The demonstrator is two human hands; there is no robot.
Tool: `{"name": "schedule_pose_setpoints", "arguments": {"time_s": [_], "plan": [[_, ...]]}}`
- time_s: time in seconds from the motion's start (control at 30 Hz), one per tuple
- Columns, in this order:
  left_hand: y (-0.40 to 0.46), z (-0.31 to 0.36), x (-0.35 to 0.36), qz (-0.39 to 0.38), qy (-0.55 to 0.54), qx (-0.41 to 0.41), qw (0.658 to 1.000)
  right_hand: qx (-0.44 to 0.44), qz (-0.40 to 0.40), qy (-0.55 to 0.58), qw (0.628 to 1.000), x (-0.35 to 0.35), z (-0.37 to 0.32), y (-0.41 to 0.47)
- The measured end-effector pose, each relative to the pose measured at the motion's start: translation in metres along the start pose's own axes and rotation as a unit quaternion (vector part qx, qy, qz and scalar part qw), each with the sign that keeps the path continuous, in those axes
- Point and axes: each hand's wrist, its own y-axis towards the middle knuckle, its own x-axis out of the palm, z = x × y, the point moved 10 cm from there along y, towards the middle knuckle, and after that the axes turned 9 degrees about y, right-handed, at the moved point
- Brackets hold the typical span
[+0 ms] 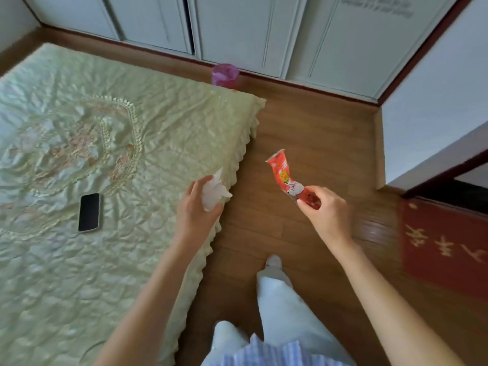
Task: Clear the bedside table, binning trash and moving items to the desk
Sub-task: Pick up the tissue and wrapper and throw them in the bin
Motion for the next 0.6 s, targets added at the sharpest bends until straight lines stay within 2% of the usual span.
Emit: {"name": "schedule_pose_setpoints", "arguments": {"time_s": [0.33, 0.6], "plan": [[0.126, 0.092, 0.047, 0.039, 0.013, 0.025, 0.999, -0.012, 0.014, 0.038, 0.999, -0.032, 0.064, 0.149], [0.217, 0.138, 0.094, 0.023, 0.005, 0.034, 0.999, 0.003, 0.017, 0.042, 0.999, -0.046, 0.110, 0.244]]}}
